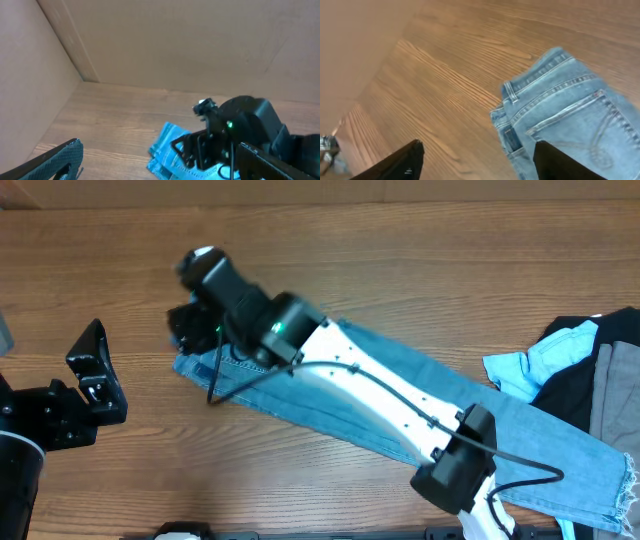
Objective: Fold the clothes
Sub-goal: 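Pull the jeans leftward with the right gripper and lay them across the table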
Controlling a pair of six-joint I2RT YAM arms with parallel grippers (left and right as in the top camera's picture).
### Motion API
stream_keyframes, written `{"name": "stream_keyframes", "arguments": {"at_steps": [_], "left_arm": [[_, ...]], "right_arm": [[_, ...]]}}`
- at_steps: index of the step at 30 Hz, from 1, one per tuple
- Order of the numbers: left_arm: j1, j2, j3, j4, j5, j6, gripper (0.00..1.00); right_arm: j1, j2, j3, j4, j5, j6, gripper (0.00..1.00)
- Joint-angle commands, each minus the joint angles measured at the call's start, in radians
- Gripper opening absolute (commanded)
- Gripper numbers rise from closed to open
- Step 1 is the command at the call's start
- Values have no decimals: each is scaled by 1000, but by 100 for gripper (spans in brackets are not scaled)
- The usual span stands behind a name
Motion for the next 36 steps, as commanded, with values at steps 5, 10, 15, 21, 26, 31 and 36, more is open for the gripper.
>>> {"name": "stream_keyframes", "arguments": {"at_steps": [5,10,15,21,26,31,36], "left_arm": [[-6,40,1,-19,38,-14,100],[-6,119,-58,-73,157,3,56],[-6,243,-233,-73,290,70,10],[-6,458,-457,5,342,122,4],[-14,668,-625,177,437,207,4],[-11,889,-706,278,411,208,4],[8,1070,-711,330,398,206,4]], "right_arm": [[-243,-184,39,-149,206,2,72],[-456,-350,39,-211,159,2,72],[-668,-554,39,-230,-23,2,72],[-771,-718,39,-342,-73,2,71],[-772,-754,39,-478,-66,2,73],[-772,-724,39,-590,-19,2,73],[-772,-686,39,-662,27,2,74]]}}
